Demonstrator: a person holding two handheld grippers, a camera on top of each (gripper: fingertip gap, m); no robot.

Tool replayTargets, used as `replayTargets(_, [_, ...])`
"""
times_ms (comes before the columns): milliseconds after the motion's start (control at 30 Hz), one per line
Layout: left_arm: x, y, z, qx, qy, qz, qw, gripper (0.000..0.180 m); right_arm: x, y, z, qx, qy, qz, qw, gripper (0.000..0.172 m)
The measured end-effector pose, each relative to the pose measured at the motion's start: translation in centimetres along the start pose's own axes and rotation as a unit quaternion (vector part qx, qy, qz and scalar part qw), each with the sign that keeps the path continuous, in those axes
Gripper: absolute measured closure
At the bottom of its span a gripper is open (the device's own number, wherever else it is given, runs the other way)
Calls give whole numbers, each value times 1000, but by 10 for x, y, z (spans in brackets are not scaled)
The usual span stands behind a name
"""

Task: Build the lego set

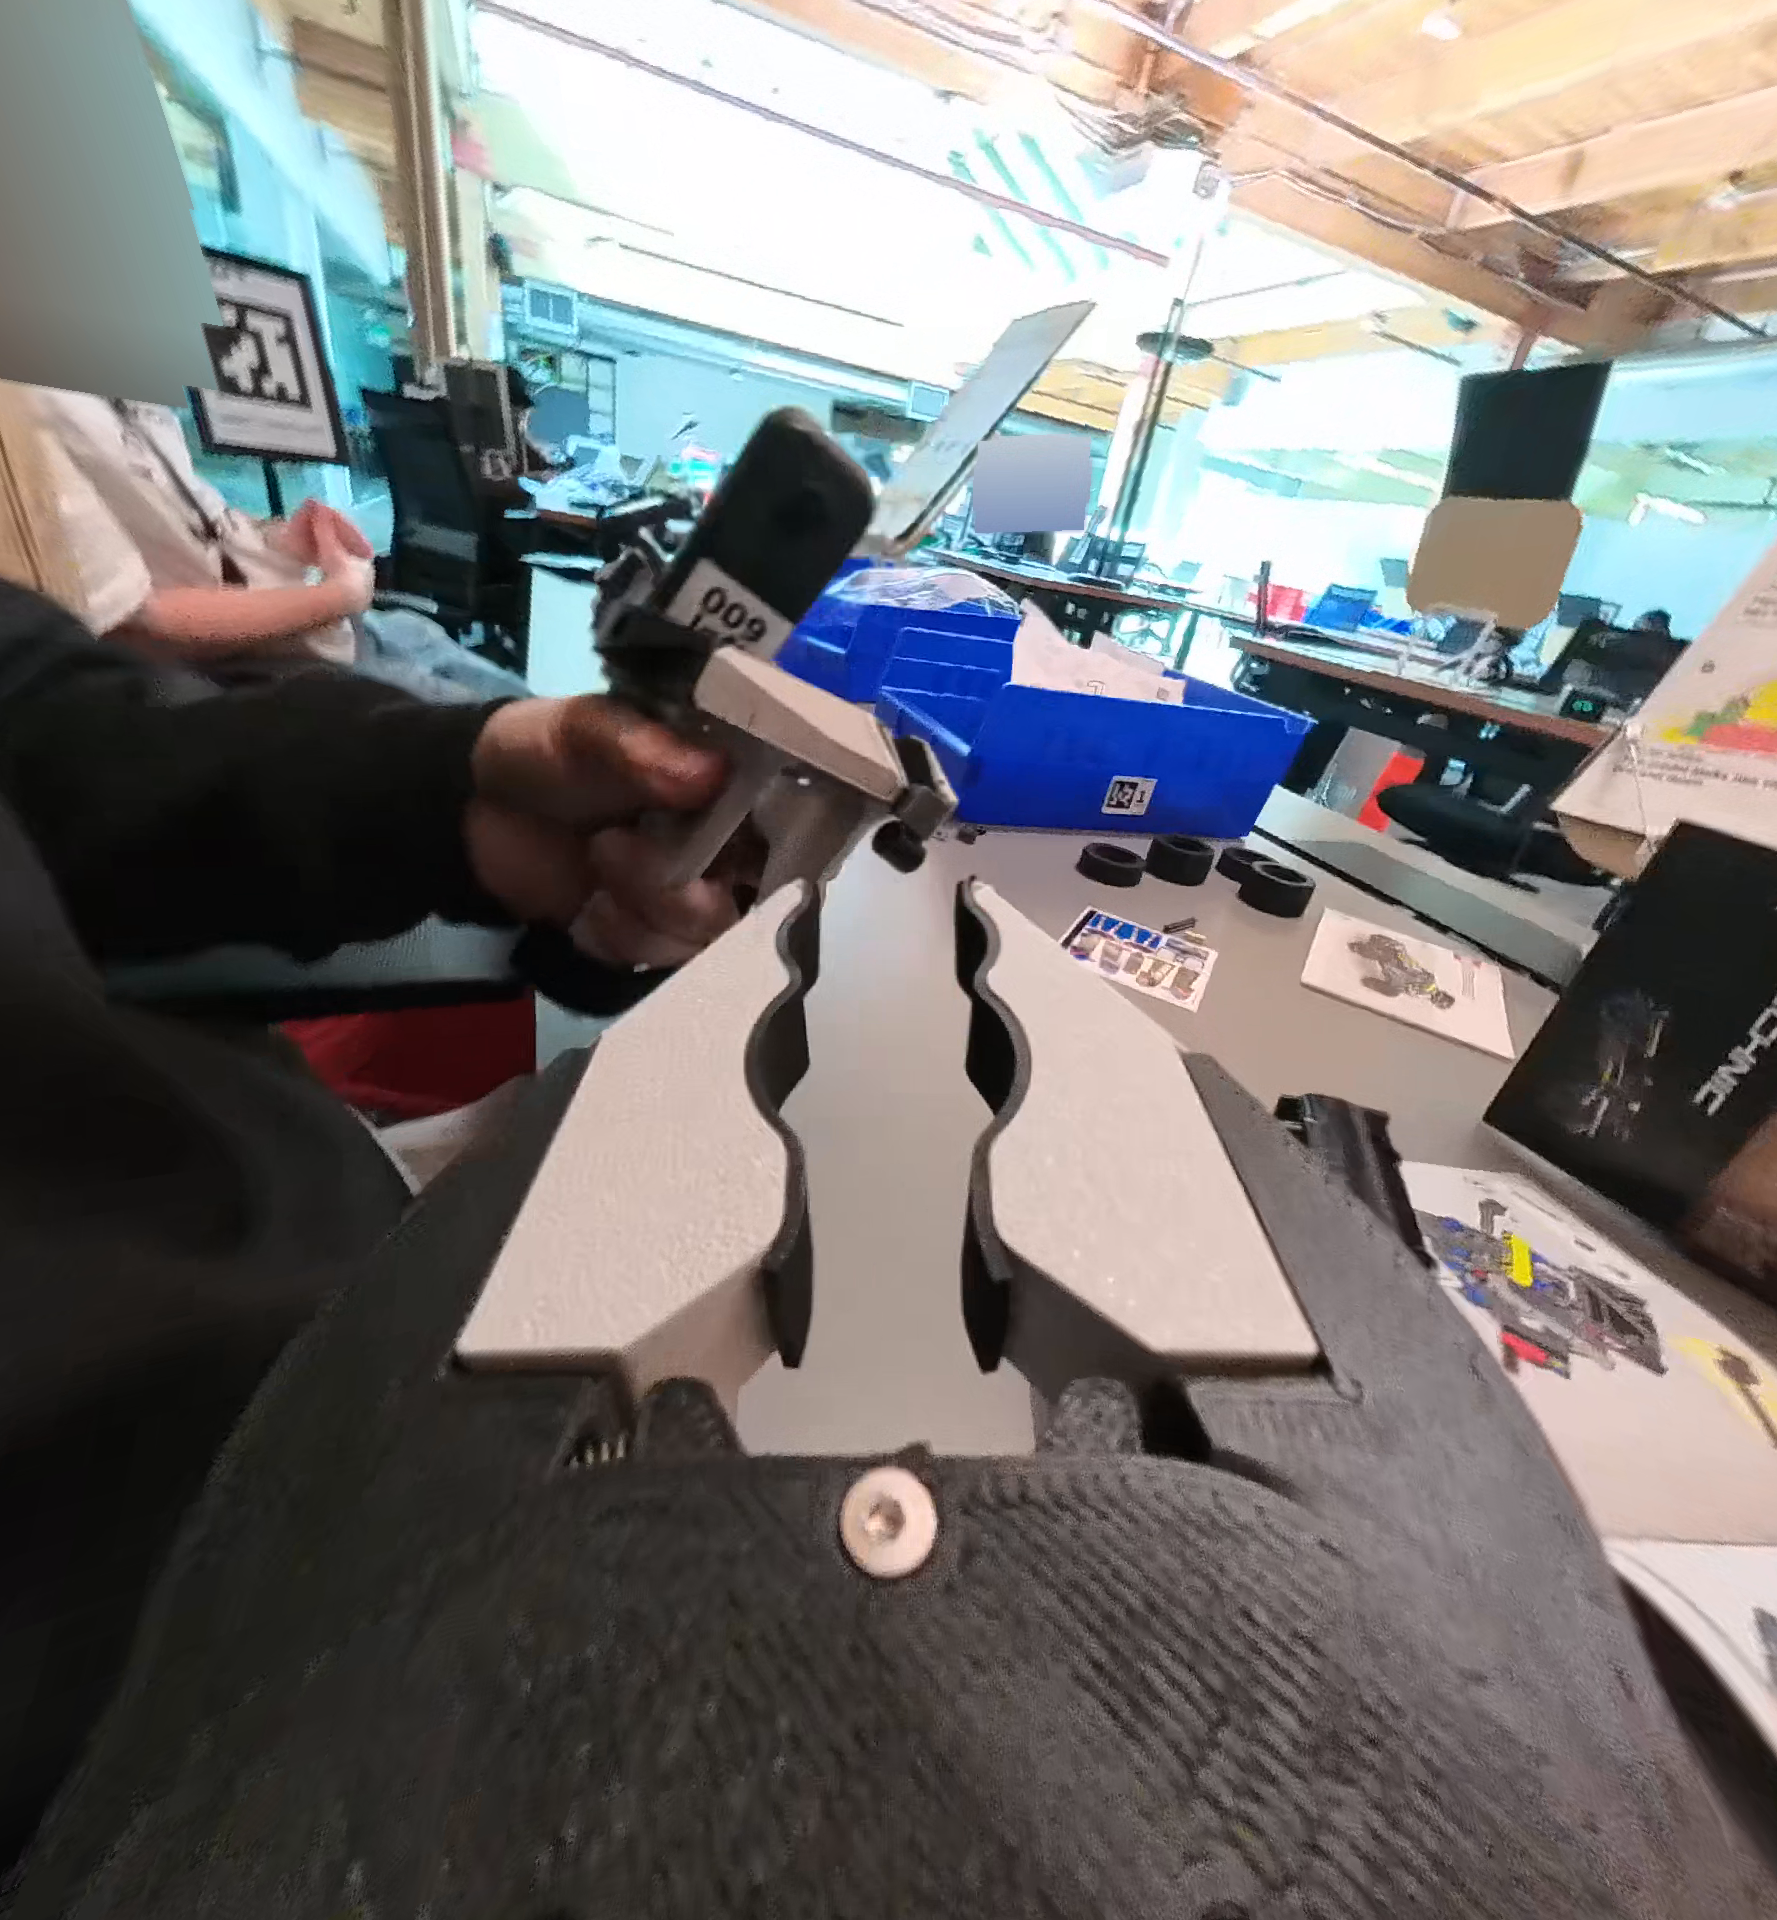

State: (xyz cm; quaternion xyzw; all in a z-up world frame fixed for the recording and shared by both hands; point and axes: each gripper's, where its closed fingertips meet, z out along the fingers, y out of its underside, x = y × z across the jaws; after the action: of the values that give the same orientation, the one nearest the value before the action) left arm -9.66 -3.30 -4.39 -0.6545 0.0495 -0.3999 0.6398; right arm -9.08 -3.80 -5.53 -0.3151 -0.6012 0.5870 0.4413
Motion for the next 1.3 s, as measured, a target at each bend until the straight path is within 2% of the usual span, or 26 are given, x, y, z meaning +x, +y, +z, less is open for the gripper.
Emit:
replayTargets(100, [0,-3,1,25,-23,32,999,176,3,-4,4,13,14,28,999,155])
replayTargets(167, [3,-2,2,30,-22,42,998,176,4,-3,5,9,17,33,999,172])
replayTargets(333, [7,-3,3,40,-17,57,997,176,3,-7,4,29,26,41,998,172])
replayTargets(400, [1,-5,1,52,-43,65,996,176,2,-6,5,33,22,55,998,160])
replayTargets(533, [1,-4,3,58,-49,64,995,176,7,-7,6,40,41,60,997,152])
replayTargets(567, [1,-2,4,55,-48,66,995,176,7,-8,6,46,41,62,996,155])
replayTargets(600, [2,-1,5,57,-49,61,995,176,7,-9,6,46,41,63,996,164])
replayTargets(700, [4,-1,4,64,-32,52,996,177,5,-10,6,43,31,62,997,165])
replayTargets(767, [6,3,3,49,-12,67,997,176,2,-9,5,32,-4,99,995,164])
replayTargets(833, [14,6,1,31,24,98,994,177,-6,-11,2,38,-73,198,977,165])
replayTargets(933, [26,8,1,9,70,134,988,177,-14,-19,-4,68,-169,369,912,165])
replayTargets(967, [28,7,1,6,82,136,987,178,-15,-23,-6,82,-192,399,893,165])
replayTargets(1033, [22,7,3,3,71,134,988,180,-6,-32,-11,132,-190,422,877,165])
replayTargets(1100, [19,3,4,22,60,121,991,180,3,-28,-11,135,-150,399,894,165])
replayTargets(1200, [12,-4,2,42,42,97,994,180,-1,-15,-7,78,-127,343,928,165])
replayTargets(1300, [5,-2,1,17,19,115,993,178,-1,-15,-10,67,-139,354,922,165])
